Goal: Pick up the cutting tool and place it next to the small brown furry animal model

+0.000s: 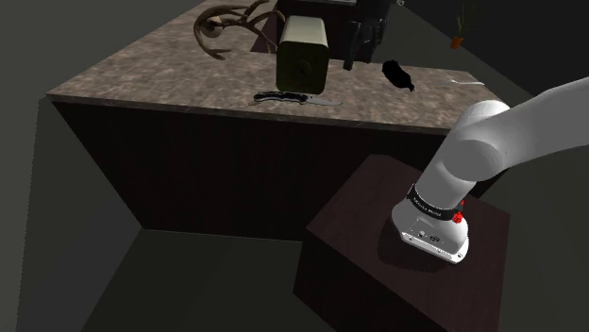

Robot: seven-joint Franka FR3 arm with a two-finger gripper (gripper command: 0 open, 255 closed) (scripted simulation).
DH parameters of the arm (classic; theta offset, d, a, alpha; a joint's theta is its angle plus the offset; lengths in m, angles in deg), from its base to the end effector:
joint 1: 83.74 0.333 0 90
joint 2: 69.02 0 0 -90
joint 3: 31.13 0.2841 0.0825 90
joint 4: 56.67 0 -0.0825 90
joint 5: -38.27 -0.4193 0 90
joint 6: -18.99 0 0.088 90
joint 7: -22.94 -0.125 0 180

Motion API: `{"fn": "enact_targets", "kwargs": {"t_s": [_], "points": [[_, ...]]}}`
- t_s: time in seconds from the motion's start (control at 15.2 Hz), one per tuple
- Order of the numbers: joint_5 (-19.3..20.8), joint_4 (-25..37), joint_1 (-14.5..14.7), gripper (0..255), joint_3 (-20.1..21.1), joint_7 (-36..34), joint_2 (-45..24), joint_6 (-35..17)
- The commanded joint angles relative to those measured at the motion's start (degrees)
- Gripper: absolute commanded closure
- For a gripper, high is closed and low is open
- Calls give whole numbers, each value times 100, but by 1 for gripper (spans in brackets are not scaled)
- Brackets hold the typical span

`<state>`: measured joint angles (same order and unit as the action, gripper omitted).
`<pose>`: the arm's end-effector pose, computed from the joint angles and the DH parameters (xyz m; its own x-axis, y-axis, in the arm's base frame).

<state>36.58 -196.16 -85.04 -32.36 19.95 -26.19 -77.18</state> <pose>0.3801 -0.0137 0.5050 0.9956 -0.0935 -0.0110 -0.0939 -0.9946 -0.0434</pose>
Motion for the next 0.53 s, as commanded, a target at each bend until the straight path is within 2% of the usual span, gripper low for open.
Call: {"fn": "enact_targets", "kwargs": {"t_s": [0.0,0.46], "points": [[0,0,0,0,0,0,0,0],[288,62,23,0,-392,870,-1244,-1229]]}}
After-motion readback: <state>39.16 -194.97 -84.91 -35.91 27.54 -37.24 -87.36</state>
